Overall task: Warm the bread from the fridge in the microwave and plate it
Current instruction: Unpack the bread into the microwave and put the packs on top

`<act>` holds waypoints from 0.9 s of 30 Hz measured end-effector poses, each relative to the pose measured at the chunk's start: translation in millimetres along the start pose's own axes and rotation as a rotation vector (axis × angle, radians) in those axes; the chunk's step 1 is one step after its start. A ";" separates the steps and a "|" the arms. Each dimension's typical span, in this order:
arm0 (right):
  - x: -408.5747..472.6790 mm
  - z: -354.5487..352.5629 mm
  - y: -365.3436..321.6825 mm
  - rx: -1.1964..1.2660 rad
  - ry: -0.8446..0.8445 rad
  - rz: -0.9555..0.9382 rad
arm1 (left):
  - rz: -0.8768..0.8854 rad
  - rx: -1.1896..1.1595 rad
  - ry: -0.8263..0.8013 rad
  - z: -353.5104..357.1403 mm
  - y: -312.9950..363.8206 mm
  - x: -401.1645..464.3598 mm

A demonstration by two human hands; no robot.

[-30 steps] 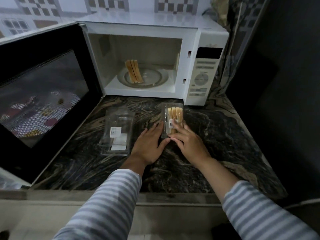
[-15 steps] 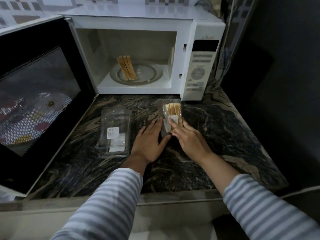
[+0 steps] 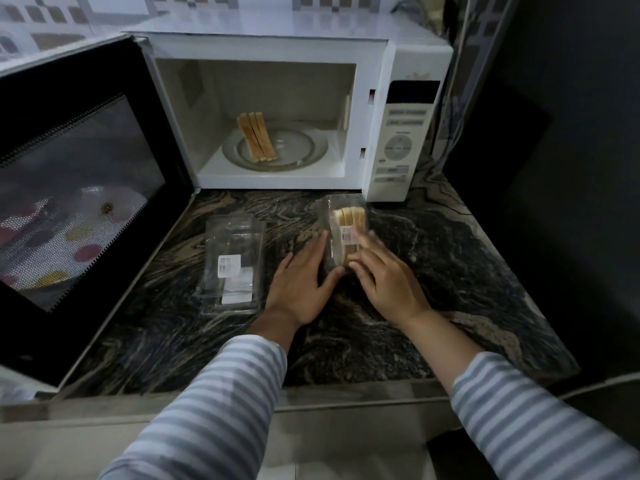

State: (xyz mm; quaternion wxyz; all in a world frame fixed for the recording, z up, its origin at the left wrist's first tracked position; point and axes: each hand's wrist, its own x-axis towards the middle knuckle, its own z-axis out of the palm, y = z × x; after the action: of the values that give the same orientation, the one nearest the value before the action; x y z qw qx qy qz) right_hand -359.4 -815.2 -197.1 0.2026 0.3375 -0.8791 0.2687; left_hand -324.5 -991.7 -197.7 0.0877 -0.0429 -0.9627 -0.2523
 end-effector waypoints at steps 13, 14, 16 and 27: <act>32.1 -12.1 -30.6 0.058 -0.064 0.630 | 0.048 -0.264 0.123 -58.5 30.5 51.7; 42.9 -9.5 -33.3 0.043 -0.054 0.638 | 0.046 -0.257 0.117 -63.6 31.1 57.3; 62.6 -4.8 -37.8 0.068 -0.066 0.656 | 0.050 -0.243 0.116 -70.8 31.1 67.3; 84.6 -1.2 -49.2 0.091 -0.066 0.828 | 0.100 -0.337 0.126 -71.9 24.4 76.6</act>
State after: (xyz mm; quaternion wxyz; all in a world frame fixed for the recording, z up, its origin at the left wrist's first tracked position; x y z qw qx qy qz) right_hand -383.0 -886.3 -134.1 0.0339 -0.0274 -0.9339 0.3550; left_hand -386.0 -1003.0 -109.7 0.1518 -0.0890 -0.8962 -0.4073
